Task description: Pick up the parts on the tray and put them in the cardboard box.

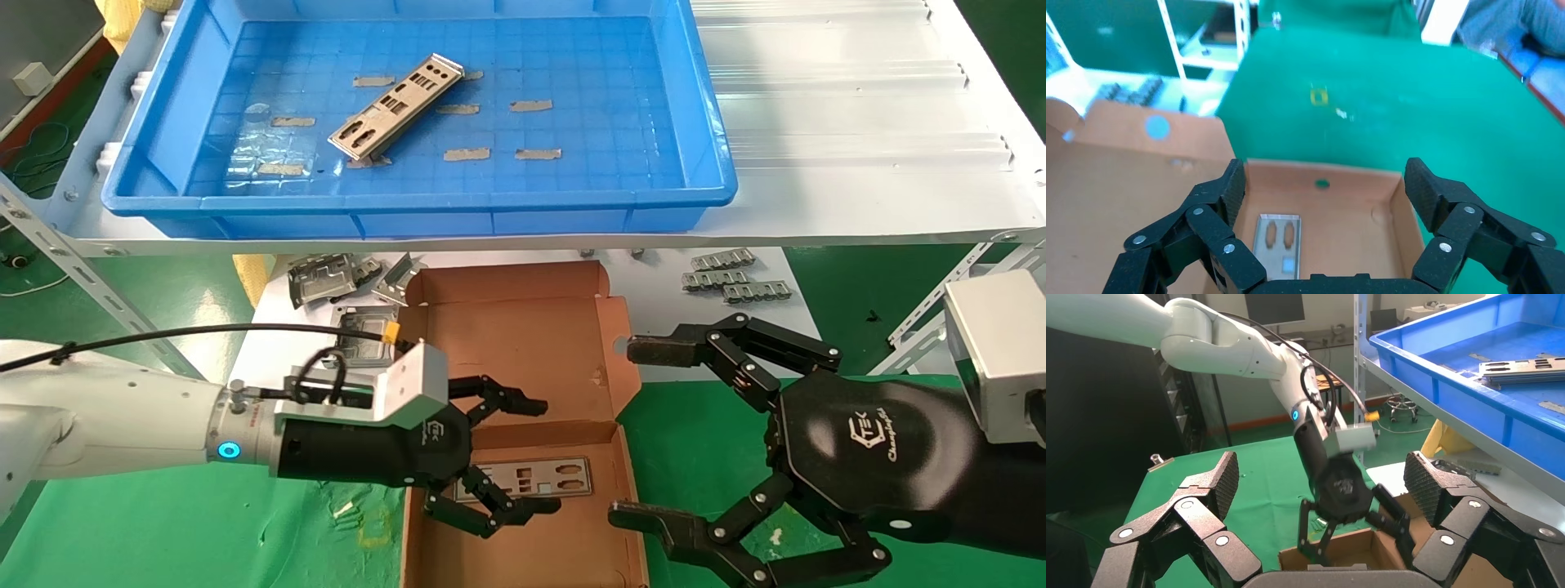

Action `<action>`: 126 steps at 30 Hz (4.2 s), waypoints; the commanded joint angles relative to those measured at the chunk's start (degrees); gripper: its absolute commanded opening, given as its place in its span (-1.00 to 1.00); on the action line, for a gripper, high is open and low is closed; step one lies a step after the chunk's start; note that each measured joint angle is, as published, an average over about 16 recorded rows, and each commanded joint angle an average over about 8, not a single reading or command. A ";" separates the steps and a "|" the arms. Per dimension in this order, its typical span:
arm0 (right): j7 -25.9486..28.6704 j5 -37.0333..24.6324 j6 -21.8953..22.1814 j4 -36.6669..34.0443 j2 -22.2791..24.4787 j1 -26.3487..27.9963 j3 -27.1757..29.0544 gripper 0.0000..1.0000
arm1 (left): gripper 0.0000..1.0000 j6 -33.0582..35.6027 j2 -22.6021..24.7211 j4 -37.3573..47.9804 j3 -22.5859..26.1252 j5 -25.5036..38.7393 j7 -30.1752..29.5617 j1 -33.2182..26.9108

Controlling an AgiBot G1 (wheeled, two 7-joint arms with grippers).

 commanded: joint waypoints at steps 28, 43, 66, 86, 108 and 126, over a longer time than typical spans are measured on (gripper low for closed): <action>0.00 0.00 0.00 -0.01 0.00 0.00 0.00 1.00 | 1.00 -1.09 -9.27 -16.98 -6.73 -5.77 -9.50 7.11; 0.00 0.00 0.00 -0.01 0.00 0.00 0.00 1.00 | 1.00 -2.74 -18.19 -33.70 -13.25 -10.76 -18.43 13.84; 0.00 0.00 0.00 -0.01 0.00 0.00 0.00 1.00 | 1.00 -5.26 -31.88 -59.33 -23.24 -18.41 -32.12 24.18; -0.01 0.01 0.01 -0.03 0.01 -0.02 0.01 1.00 | 1.00 -6.27 -37.11 -69.11 -27.09 -21.47 -37.02 28.18; -0.01 0.01 0.01 -0.03 0.01 -0.02 0.01 1.00 | 1.00 -6.13 -36.43 -67.82 -26.57 -20.97 -36.62 27.63; -0.01 0.01 0.01 -0.03 0.01 -0.02 0.01 1.00 | 1.00 -6.09 -36.34 -67.63 -26.49 -20.88 -36.55 27.56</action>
